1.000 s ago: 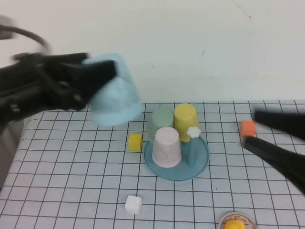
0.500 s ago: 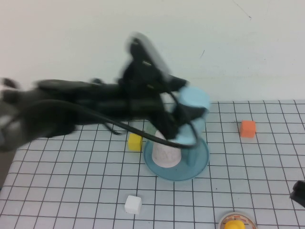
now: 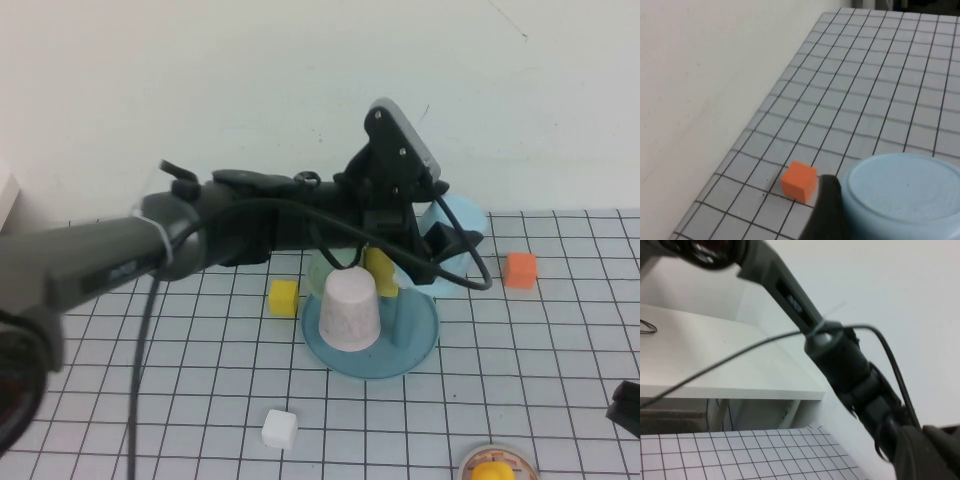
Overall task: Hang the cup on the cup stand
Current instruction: Place the cup on the cup holder
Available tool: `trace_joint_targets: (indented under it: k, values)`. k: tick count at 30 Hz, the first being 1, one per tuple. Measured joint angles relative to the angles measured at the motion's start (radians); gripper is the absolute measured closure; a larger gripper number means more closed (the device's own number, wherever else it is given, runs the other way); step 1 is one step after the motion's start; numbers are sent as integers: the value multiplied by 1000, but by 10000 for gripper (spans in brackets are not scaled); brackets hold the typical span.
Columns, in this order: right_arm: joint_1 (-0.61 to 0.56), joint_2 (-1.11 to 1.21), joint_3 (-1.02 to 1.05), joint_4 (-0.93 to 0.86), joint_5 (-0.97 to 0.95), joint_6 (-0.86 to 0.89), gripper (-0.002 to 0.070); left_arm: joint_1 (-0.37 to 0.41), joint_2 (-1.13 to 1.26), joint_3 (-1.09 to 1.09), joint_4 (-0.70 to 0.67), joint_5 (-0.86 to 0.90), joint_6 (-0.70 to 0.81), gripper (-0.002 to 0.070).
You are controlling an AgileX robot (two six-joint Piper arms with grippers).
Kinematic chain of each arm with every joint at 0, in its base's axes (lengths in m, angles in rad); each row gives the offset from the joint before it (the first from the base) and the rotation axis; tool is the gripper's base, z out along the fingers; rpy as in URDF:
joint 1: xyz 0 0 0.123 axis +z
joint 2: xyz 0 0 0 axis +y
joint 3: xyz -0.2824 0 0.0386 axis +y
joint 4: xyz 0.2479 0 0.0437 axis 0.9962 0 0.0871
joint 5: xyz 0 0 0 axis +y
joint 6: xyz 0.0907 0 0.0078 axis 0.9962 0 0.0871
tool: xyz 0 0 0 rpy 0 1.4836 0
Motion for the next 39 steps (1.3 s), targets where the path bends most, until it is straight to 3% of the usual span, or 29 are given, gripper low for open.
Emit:
trace_joint_targets:
  k: [28,33,39]
  values:
    - [0,0,12,2,0,10,678,0,144,-24,-8,-106,-3,148]
    - [0,0,12,2,8,20,678,-2,128,-24,-8,-136,0,106]
    - [0,0,-7,2,87,-61,678,-2,4,-24,-10,-253,39,150]
